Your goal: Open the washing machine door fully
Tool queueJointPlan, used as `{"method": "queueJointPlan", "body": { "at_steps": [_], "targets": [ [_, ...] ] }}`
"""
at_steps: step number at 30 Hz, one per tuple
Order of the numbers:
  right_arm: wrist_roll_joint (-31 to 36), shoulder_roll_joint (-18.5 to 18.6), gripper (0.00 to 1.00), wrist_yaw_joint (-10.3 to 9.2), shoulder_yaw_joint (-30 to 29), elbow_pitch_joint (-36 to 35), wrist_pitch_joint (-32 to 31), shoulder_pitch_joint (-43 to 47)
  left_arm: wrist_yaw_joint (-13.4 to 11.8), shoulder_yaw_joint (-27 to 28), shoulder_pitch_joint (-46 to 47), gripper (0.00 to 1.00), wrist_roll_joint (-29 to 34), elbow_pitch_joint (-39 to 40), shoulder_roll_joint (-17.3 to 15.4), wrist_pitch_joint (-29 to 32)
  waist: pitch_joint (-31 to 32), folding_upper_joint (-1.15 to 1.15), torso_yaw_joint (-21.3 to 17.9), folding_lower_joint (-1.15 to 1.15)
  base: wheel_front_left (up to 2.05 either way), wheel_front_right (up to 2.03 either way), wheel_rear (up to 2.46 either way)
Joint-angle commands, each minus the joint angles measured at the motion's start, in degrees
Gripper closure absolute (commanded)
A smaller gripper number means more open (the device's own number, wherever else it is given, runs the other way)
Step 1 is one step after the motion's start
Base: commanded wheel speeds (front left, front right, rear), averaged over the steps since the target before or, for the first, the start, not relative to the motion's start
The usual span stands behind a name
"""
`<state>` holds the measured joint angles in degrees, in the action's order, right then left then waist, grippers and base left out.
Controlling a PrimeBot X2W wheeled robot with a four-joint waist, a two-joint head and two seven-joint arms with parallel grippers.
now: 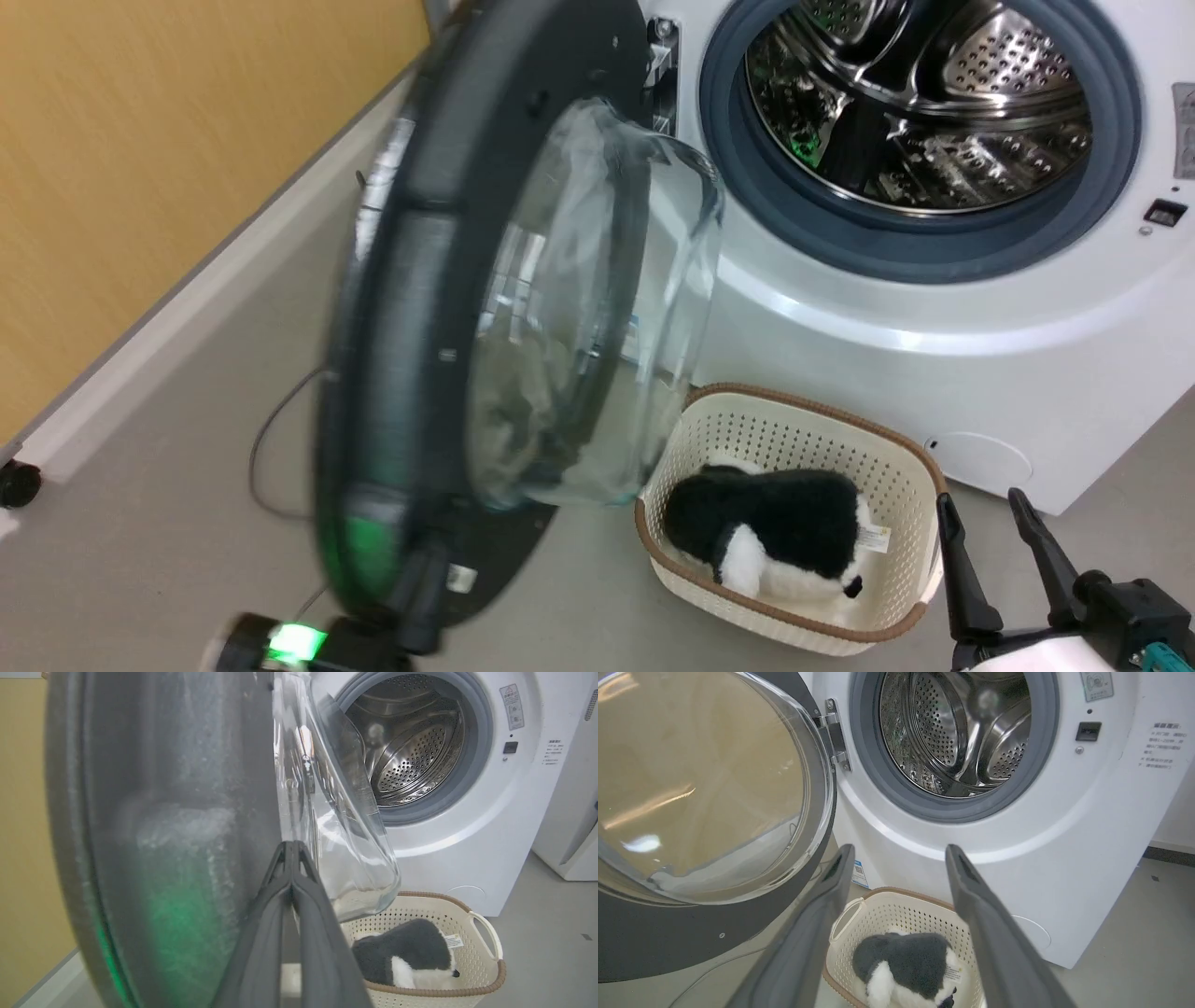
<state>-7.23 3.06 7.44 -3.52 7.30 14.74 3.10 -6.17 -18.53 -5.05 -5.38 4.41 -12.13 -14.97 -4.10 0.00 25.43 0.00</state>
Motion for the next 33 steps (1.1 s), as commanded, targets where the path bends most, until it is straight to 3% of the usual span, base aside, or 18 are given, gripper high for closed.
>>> {"method": "queueJointPlan", "body": {
  "at_steps": [1, 7, 13, 24, 33],
  "targets": [
    [0.46, -0.18, 0.00, 0.05, -0.12, -0.13, 0.26, -0.79, -0.64, 1.30, 0.32, 1.00, -0.25, -0.74, -0.90, -0.03, -0.47, 0.00, -0.04, 0.00, 0.00, 0.00, 0.00],
    [1.63, -0.18, 0.00, 0.05, -1.47, 0.15, 0.26, -1.60, -2.96, 9.92, 3.47, 1.00, -3.75, -4.18, -2.29, -0.03, -2.70, 0.00, -1.08, 0.00, 0.00, 0.00, 0.00],
    [2.89, -0.18, 0.00, 0.05, -2.87, -0.45, 0.26, -3.20, -3.72, 18.78, 8.43, 1.00, -7.98, -8.95, -1.97, -0.03, -5.35, 0.00, -2.92, 0.00, 0.00, 0.00, 0.00],
    [3.98, -0.18, 0.00, 0.05, -3.65, -0.99, 0.26, -5.74, -2.10, 32.05, 17.59, 1.00, -9.25, -18.60, -1.59, -0.03, -8.73, 0.00, -6.22, 0.00, 0.00, 0.00, 0.00],
    [4.41, -0.18, 0.00, 0.05, -3.93, -0.81, 0.26, -7.20, -0.28, 39.91, 23.91, 1.00, -9.13, -27.01, -3.98, -0.03, -10.73, 0.00, -8.94, 0.00, 0.00, 0.00, 0.00]
  ]
}}
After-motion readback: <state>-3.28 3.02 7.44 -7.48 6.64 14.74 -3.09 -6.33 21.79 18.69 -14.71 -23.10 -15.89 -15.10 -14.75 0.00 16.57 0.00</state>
